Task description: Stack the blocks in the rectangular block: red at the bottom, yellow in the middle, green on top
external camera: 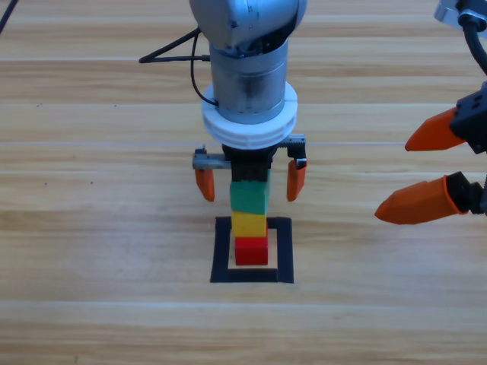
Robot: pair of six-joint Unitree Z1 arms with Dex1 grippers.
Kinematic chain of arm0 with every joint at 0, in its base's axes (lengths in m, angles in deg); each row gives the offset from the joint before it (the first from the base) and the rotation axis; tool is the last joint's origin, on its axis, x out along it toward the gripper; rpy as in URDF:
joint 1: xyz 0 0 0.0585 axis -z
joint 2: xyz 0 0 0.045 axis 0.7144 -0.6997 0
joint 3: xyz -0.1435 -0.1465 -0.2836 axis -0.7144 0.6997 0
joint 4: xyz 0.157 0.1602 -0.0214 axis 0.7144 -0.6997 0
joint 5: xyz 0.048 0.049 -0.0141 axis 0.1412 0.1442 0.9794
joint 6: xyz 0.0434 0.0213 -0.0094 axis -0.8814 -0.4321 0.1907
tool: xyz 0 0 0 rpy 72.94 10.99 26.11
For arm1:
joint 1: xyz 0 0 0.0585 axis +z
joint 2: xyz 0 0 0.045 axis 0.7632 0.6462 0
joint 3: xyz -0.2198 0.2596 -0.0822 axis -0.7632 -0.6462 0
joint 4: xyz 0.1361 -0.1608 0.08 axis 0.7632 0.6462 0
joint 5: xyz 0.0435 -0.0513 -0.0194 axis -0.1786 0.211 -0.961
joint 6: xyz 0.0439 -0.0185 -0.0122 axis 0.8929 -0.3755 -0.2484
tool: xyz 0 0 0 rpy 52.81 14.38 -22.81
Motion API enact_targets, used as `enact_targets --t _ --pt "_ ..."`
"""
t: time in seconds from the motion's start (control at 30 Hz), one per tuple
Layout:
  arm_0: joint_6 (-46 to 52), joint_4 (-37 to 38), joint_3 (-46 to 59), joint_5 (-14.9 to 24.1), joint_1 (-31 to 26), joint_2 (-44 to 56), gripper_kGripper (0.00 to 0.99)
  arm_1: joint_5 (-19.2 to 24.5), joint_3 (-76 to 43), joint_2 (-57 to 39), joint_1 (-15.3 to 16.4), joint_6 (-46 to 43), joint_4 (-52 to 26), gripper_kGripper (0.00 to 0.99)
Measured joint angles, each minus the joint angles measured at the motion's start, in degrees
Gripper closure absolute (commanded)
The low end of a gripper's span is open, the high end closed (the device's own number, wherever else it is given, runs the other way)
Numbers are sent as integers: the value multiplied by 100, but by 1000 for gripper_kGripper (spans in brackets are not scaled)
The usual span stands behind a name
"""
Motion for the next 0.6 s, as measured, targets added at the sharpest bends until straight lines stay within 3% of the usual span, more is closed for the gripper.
enact_targets --t 0.23,0.43,0.5,0.6 --pt "126 0 372 504 282 1058 0 0 0 0 0 0 0 5" --pt "186 19 773 1483 910 2366 0 0 0 0 0 0 2 5" --pt "144 416 1204 1904 1217 2687 0 0 0 0 0 0 2 5" --pt "-126 1636 2685 2131 1545 3278 0 0 1 0 0 0 3 5"
